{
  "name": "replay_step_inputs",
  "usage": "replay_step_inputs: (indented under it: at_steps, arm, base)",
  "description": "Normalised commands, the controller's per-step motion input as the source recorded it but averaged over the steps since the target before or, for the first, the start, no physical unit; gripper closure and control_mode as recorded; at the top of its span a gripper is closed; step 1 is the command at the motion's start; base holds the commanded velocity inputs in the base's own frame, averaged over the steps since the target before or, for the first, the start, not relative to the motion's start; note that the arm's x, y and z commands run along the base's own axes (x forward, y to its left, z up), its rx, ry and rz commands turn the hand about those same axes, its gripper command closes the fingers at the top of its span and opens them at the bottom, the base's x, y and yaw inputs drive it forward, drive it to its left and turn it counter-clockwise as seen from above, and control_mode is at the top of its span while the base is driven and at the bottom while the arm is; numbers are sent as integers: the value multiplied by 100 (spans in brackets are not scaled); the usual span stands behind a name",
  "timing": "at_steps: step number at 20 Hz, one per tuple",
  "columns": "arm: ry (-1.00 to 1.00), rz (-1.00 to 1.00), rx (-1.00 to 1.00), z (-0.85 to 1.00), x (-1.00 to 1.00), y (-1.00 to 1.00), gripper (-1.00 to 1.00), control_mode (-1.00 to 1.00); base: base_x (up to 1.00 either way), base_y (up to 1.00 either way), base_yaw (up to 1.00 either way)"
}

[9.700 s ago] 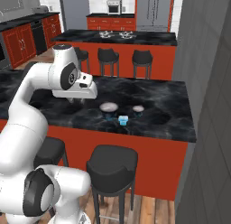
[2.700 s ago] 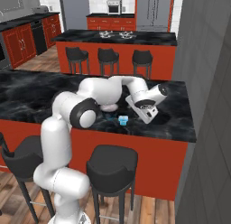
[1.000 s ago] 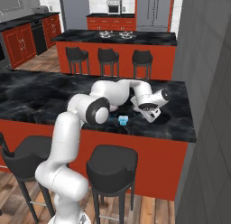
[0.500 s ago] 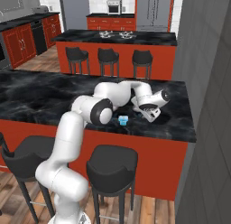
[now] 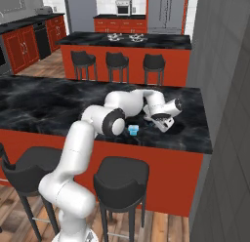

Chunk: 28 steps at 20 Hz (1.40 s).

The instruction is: Stack the yogurt containers by placing the smaller containers on top of the larger containers.

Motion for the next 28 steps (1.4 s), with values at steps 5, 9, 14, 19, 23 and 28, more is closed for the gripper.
replay_step_inputs:
  at_steps: [5, 9, 14, 19, 23, 28]
  arm:
    - [-1, 0, 0, -14, 19, -9, -100, -100]
    - [0, 0, 0, -11, 19, -11, -100, -100]
    - [0, 0, 3, -2, 26, -13, -100, -100]
    - [0, 0, 3, -2, 26, -4, -100, -100]
    - [0, 0, 0, -7, 20, 0, -100, -100]
    - [0, 0, 0, -11, 9, 0, -100, -100]
  base:
    - [0, 0, 0]
    - [0, 0, 0]
    - [0, 0, 0]
    - [0, 0, 0]
    - [0, 0, 0]
    - [0, 0, 0]
